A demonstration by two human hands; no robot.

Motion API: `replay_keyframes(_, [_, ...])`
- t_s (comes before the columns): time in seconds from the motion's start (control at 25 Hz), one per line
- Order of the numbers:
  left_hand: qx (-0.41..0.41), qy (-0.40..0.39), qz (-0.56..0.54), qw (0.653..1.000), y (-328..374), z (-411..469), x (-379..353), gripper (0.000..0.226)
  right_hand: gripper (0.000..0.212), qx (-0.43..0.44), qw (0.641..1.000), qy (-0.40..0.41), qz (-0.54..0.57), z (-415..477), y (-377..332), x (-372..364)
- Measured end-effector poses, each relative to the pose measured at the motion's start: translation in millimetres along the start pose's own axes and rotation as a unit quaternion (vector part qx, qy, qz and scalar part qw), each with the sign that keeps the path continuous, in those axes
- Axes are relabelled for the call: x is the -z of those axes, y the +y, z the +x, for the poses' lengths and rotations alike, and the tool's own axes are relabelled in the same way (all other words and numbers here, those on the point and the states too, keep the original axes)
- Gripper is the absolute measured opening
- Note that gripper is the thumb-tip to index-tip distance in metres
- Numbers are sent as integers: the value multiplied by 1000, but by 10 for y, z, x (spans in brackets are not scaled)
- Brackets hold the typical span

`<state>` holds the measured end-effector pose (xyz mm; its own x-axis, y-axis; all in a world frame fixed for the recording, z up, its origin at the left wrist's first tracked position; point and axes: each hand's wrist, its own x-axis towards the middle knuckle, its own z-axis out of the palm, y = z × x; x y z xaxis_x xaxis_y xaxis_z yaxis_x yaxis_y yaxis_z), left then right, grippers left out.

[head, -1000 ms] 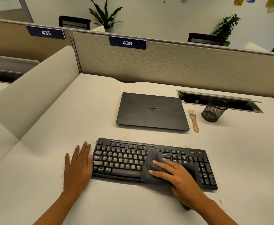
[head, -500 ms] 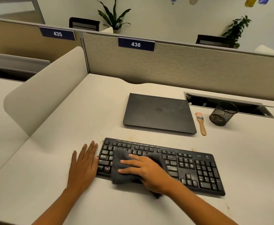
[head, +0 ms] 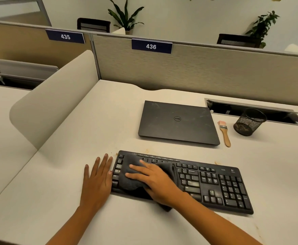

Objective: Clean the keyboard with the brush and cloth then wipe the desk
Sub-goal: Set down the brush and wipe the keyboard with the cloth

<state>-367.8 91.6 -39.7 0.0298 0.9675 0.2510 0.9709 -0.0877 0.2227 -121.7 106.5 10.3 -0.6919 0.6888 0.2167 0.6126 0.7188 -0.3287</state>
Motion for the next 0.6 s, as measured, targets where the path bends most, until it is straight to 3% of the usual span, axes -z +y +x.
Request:
replay_keyframes(0.16, [-20,-7,9,1000,3,-5,11,59,56,-2,999,-22,33,501,-82,-94])
replay_keyframes(0.28, [-8,-6,9,1000,-8,-2,2,59,54,7,1000,-1,7,292,131,94])
replay_keyframes(0.48, [-3,-10,7,1000,-4,1,-25,62,60,-103,987,78,-99,-432,433,314])
replay_keyframes(0.6, [-2,-15,0,1000,-19,13,-18,62,57,-148,978,87,-118,-131,140,48])
